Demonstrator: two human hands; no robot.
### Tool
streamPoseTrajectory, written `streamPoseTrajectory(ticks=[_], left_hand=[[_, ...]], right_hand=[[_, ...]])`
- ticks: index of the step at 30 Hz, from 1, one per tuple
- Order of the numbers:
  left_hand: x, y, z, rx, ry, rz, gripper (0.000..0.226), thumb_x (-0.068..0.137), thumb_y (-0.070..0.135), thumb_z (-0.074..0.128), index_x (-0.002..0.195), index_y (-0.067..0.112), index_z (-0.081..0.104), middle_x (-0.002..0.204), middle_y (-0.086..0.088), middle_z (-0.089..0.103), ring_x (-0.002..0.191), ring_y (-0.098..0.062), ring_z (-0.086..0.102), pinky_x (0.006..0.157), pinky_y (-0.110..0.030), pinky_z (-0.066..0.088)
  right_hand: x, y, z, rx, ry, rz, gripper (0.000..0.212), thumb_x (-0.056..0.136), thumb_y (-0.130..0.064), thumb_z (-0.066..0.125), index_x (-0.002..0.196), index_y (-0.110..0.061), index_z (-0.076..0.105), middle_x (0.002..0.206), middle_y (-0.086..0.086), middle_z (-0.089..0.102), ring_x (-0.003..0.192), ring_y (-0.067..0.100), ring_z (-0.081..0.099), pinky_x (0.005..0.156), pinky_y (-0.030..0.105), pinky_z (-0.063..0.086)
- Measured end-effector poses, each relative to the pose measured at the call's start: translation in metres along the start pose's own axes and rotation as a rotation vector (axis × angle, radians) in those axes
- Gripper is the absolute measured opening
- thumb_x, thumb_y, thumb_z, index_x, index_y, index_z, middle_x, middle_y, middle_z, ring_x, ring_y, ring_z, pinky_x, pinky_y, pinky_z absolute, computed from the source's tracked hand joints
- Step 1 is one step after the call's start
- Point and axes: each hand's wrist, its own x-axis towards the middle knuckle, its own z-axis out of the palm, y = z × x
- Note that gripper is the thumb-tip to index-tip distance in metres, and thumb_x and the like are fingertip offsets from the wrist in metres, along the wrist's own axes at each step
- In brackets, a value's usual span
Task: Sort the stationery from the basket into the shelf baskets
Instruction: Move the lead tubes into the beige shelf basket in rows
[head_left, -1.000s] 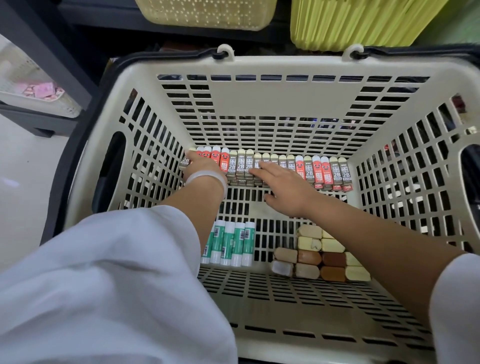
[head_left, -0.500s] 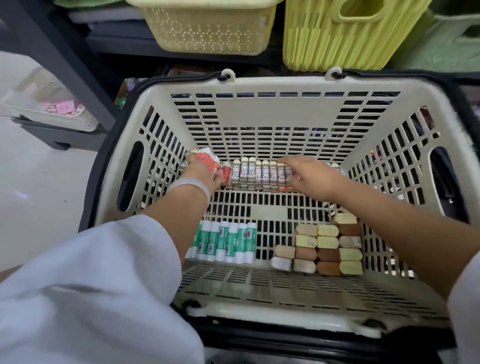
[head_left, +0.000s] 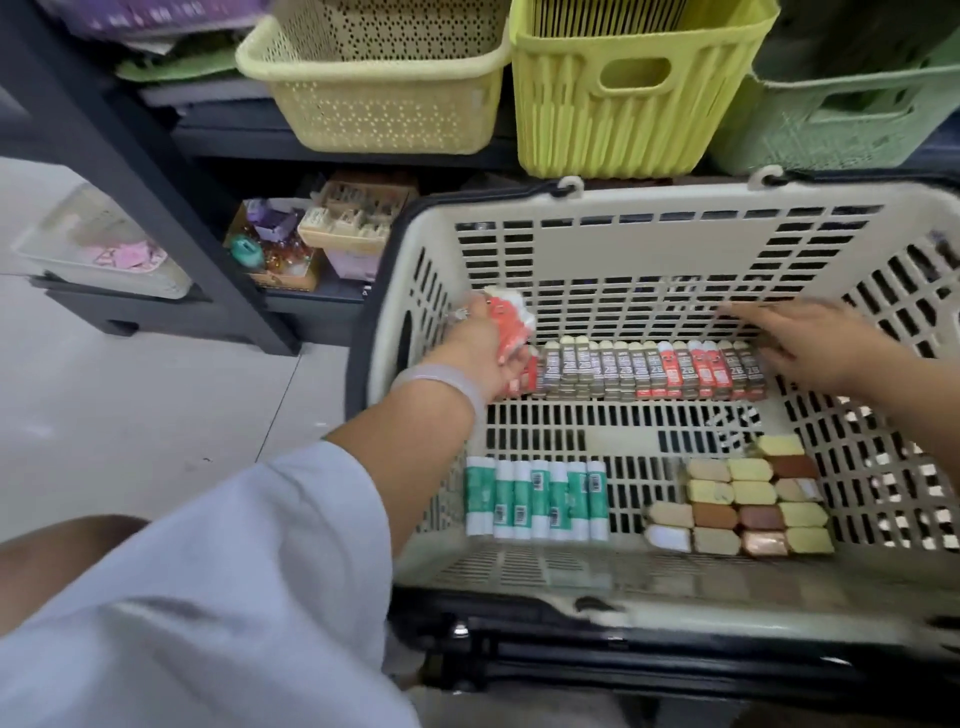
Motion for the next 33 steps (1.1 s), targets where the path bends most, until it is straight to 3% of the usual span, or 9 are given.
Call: streamPoseTrajectory(ticks=[3, 5, 8, 11, 17, 22, 26, 30, 33], left_hand=[[-0.020, -0.007, 0.033, -0.016, -0.134, -0.030, 0.025, 0.092, 0.039, 0.050, 0.096, 0.014, 0.049, 0.087, -0.014, 0.047, 0.071, -0.025, 0.050, 0.040, -0.023, 0.050], [-0.032, -0.007, 0.045, -0.002, -0.216, -0.014, 0.018, 0.094, 0.035, 0.048, 0.089, 0.018, 0.051, 0.087, -0.011, 0.049, 0.070, -0.022, 0.051, 0.039, -0.021, 0.047], [-0.053, 0.000, 0.047, 0.023, -0.306, 0.004, 0.031, 0.094, 0.039, 0.047, 0.083, 0.011, 0.051, 0.076, -0.011, 0.056, 0.057, -0.018, 0.051, 0.037, -0.017, 0.044], [-0.076, 0.019, 0.033, 0.044, -0.355, 0.107, 0.038, 0.095, 0.041, 0.042, 0.077, 0.009, 0.052, 0.057, -0.007, 0.058, 0.036, -0.013, 0.051, 0.033, -0.014, 0.040], [-0.086, 0.056, -0.022, 0.081, -0.263, 0.312, 0.039, 0.096, 0.046, 0.034, 0.083, 0.013, 0.050, 0.062, -0.003, 0.054, 0.035, -0.009, 0.050, 0.030, -0.013, 0.038], [-0.073, 0.063, -0.049, 0.133, -0.164, 0.377, 0.040, 0.095, 0.048, 0.035, 0.097, 0.014, 0.055, 0.078, -0.003, 0.057, 0.057, -0.010, 0.053, 0.035, -0.016, 0.042], [-0.065, 0.068, -0.053, 0.086, -0.139, 0.353, 0.051, 0.095, 0.049, 0.037, 0.125, 0.009, 0.050, 0.087, -0.005, 0.059, 0.061, -0.012, 0.054, 0.037, -0.015, 0.044], [-0.063, 0.068, -0.052, 0.030, -0.161, 0.316, 0.055, 0.094, 0.050, 0.036, 0.127, 0.007, 0.050, 0.082, -0.006, 0.058, 0.061, -0.014, 0.053, 0.036, -0.014, 0.044], [-0.067, 0.065, -0.051, 0.008, -0.181, 0.304, 0.053, 0.094, 0.052, 0.036, 0.116, 0.008, 0.055, 0.081, -0.006, 0.059, 0.061, -0.014, 0.054, 0.036, -0.014, 0.044]], right_hand=[[-0.007, 0.004, -0.011, -0.019, -0.095, 0.174, 0.053, 0.096, -0.033, 0.037, 0.146, -0.027, 0.021, 0.145, 0.007, 0.039, 0.131, 0.025, 0.039, 0.110, 0.041, 0.027], [-0.008, -0.017, -0.035, 0.185, 0.070, 0.163, 0.041, 0.094, -0.023, 0.041, 0.135, -0.019, 0.044, 0.133, 0.014, 0.052, 0.117, 0.031, 0.053, 0.097, 0.042, 0.042], [-0.016, -0.074, -0.076, 0.537, 0.343, -0.068, 0.028, 0.092, -0.017, 0.046, 0.116, -0.012, 0.059, 0.112, 0.016, 0.065, 0.097, 0.032, 0.061, 0.081, 0.036, 0.049], [-0.030, -0.138, -0.105, 0.792, 0.386, -0.265, 0.021, 0.092, -0.018, 0.050, 0.106, -0.005, 0.058, 0.098, 0.013, 0.063, 0.082, 0.022, 0.061, 0.066, 0.023, 0.042], [-0.034, -0.230, -0.126, 1.054, 0.342, -0.344, 0.049, 0.088, -0.025, 0.055, 0.133, -0.009, 0.043, 0.133, 0.016, 0.045, 0.121, 0.030, 0.045, 0.104, 0.035, 0.036], [-0.039, -0.264, -0.129, 1.306, 0.289, -0.232, 0.073, 0.075, -0.022, 0.064, 0.138, -0.012, 0.029, 0.134, 0.013, 0.040, 0.125, 0.025, 0.040, 0.104, 0.037, 0.036], [-0.037, -0.259, -0.132, 1.212, 0.259, -0.204, 0.086, 0.077, -0.025, 0.061, 0.147, -0.016, 0.012, 0.141, 0.013, 0.037, 0.130, 0.025, 0.037, 0.105, 0.039, 0.035], [-0.037, -0.251, -0.132, 1.102, 0.243, -0.169, 0.092, 0.080, -0.027, 0.060, 0.149, -0.014, 0.002, 0.152, 0.008, 0.024, 0.138, 0.023, 0.028, 0.110, 0.036, 0.029], [-0.044, -0.242, -0.130, 1.035, 0.288, -0.143, 0.086, 0.079, -0.026, 0.059, 0.149, -0.021, 0.010, 0.143, 0.009, 0.039, 0.128, 0.026, 0.041, 0.101, 0.034, 0.038]])
